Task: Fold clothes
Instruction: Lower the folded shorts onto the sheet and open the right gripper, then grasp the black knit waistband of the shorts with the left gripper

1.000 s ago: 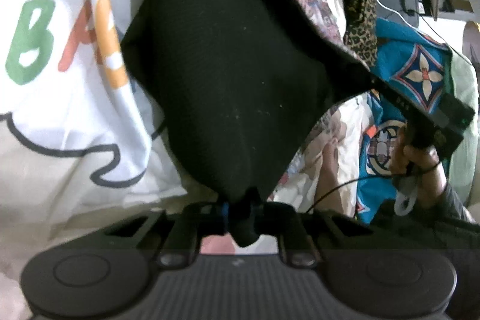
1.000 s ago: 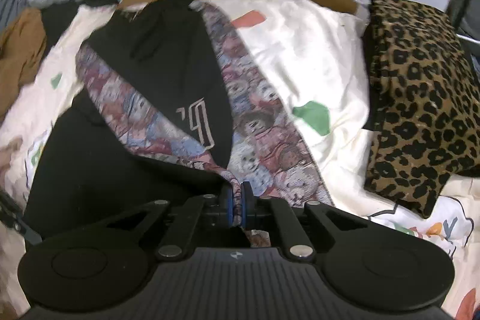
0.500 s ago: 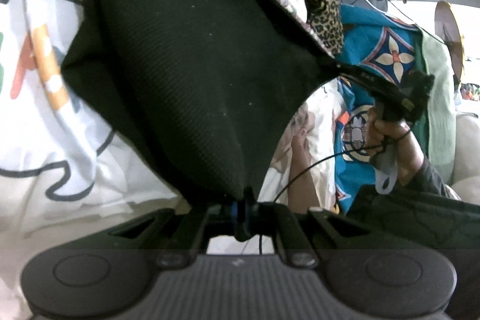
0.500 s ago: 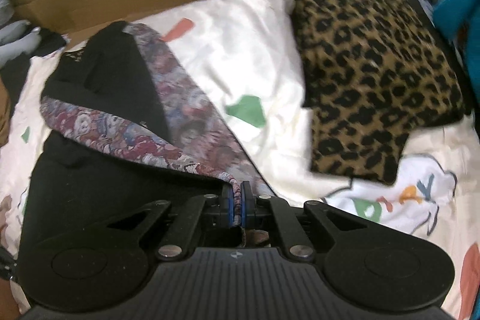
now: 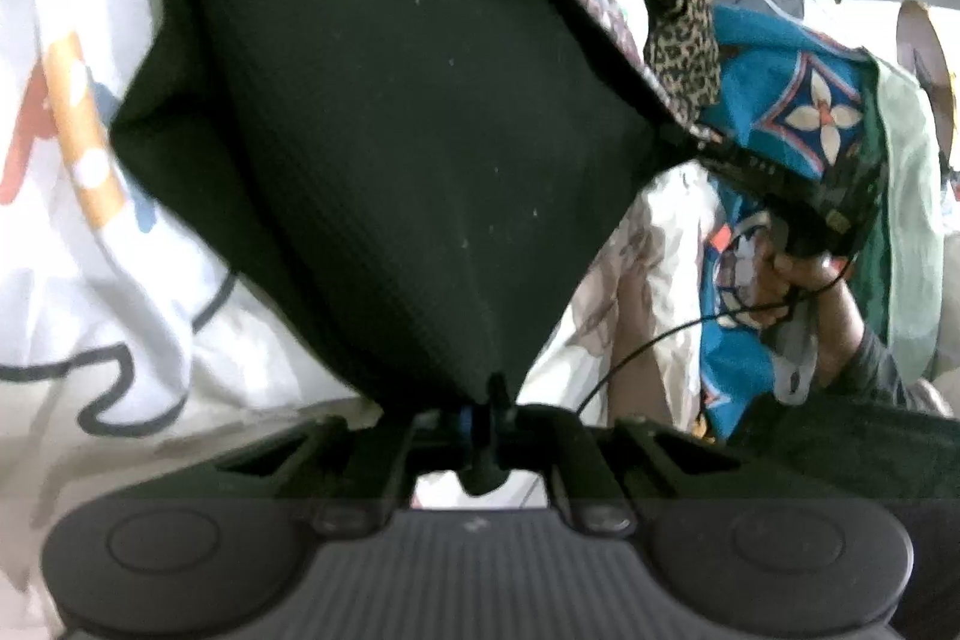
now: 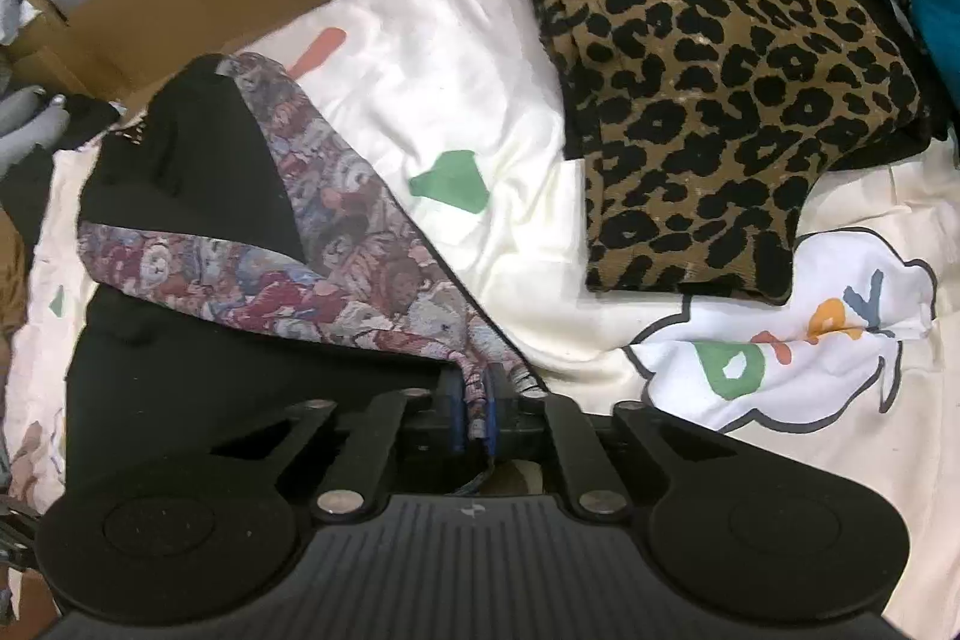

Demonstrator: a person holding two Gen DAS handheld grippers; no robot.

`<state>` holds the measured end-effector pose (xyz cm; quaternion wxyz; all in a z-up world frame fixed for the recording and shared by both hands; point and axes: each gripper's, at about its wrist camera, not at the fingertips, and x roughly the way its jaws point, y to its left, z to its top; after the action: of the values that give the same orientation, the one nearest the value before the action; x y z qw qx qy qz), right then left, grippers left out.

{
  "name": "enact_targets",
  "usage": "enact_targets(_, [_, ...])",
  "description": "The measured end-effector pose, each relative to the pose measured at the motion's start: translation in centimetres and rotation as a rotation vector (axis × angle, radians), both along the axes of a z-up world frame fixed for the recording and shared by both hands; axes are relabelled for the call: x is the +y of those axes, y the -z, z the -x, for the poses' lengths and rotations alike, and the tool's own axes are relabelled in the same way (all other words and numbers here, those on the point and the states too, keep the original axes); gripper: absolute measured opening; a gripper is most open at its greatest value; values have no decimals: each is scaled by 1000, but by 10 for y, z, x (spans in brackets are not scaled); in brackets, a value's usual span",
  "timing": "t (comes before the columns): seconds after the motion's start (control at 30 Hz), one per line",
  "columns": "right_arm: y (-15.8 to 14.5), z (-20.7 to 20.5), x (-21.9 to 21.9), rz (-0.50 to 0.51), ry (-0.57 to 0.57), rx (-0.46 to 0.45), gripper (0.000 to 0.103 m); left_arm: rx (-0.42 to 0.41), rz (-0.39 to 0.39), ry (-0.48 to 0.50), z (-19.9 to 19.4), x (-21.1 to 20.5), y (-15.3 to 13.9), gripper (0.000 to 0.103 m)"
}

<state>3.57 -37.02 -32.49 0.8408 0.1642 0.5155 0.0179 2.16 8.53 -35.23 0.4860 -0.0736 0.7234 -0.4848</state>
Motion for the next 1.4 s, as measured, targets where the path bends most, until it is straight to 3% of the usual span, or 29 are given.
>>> enact_targets(0.5, [13,-2,-15,-4,77,83,4,-62,-36,91,13,-10,5,3])
enact_targets(0.57, [10,-2,-16,-6,79,85,8,-57,-40,82,9,-8,4,4])
enact_targets(0.67, [5,0,-17,4,77,84,29,-70,-48,84,4,-4,0,5])
enact_targets(0.7, [2,2,-17,16,75,81,34,-81,-58,79,0,-2,-3,7])
enact_targets(1.03, [-27,17,-17,39,15,20,34,-249,-142,-42,-53,22,-38,22])
enact_targets(1.23, [-31,14,-6,55,-60,-10,34,-356,-188,-96,-83,12,-44,23])
enact_targets(1.4, [-35,9,7,79,-107,-54,35,-410,-175,-109,-102,-12,-54,23])
